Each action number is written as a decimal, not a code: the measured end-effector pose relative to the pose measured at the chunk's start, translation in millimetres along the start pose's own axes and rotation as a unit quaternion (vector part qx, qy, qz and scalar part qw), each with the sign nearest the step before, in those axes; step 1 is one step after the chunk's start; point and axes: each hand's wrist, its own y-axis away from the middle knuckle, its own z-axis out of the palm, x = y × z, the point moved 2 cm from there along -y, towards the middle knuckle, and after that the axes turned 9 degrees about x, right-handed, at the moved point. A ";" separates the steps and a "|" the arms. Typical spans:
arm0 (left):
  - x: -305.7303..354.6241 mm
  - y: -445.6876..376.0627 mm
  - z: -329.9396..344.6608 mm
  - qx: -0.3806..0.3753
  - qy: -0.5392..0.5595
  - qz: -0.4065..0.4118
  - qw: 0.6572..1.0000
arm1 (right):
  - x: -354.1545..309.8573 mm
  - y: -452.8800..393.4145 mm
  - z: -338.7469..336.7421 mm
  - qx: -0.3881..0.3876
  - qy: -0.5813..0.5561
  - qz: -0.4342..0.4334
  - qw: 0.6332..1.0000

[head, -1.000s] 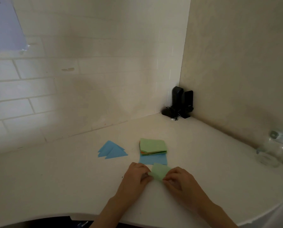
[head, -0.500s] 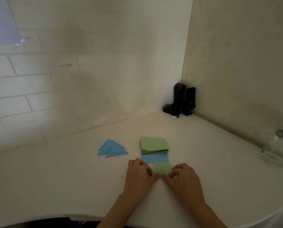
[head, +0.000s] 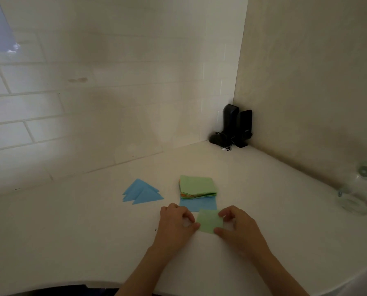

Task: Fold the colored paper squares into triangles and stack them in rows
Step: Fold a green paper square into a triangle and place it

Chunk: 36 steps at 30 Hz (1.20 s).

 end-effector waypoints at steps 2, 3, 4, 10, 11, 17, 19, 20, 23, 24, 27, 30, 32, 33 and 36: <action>1.4 -1.0 1.0 0.006 -0.001 0.003 1.000 | -1.4 -1.0 -4.5 -0.018 -0.027 -0.005 0.999; 2.5 -1.0 1.5 0.006 -0.001 0.007 1.000 | -2.7 -0.7 -5.8 -0.027 -0.036 -0.006 0.999; 3.3 -0.8 2.4 0.008 -0.002 0.017 1.000 | -3.9 -0.3 -6.4 -0.036 -0.039 -0.005 0.999; 10.7 12.0 9.6 0.062 -0.028 0.131 0.989 | -5.3 4.1 -3.5 -0.048 0.015 0.010 0.999; 12.2 15.4 10.5 0.066 -0.042 0.149 0.986 | -6.3 5.2 -3.7 -0.045 0.018 0.010 0.999; 26.4 34.4 5.8 0.067 -0.122 0.192 0.971 | -16.6 13.1 -0.9 -0.023 0.011 0.010 1.000; 26.4 35.5 4.7 0.059 -0.120 0.194 0.972 | -21.8 15.8 1.4 -0.023 -0.006 0.000 1.000; 25.5 35.2 4.1 0.059 -0.119 0.196 0.972 | -25.0 17.3 2.2 -0.027 -0.008 -0.007 1.000; 18.5 32.2 3.1 0.071 -0.132 0.206 0.967 | -28.8 18.5 1.7 -0.030 0.010 -0.023 0.999; 14.7 30.8 2.5 0.074 -0.132 0.208 0.966 | -27.4 16.9 0.5 -0.025 0.021 -0.024 0.999; 1.4 26.0 -3.9 0.089 -0.109 0.198 0.970 | -23.1 9.8 -1.3 -0.034 0.076 -0.028 0.996; -8.7 21.7 -12.5 0.094 -0.084 0.180 0.975 | -22.7 6.2 2.8 -0.060 0.110 -0.044 0.991; -13.5 20.5 -15.9 0.097 -0.066 0.162 0.980 | -21.7 7.1 5.5 -0.060 0.103 -0.052 0.992; -15.2 19.8 -16.8 0.098 -0.062 0.152 0.982 | -21.4 7.7 6.1 -0.053 0.098 -0.055 0.992; -18.1 17.6 -16.2 0.102 -0.034 0.104 0.989 | -20.6 9.3 5.7 -0.032 0.082 -0.054 0.995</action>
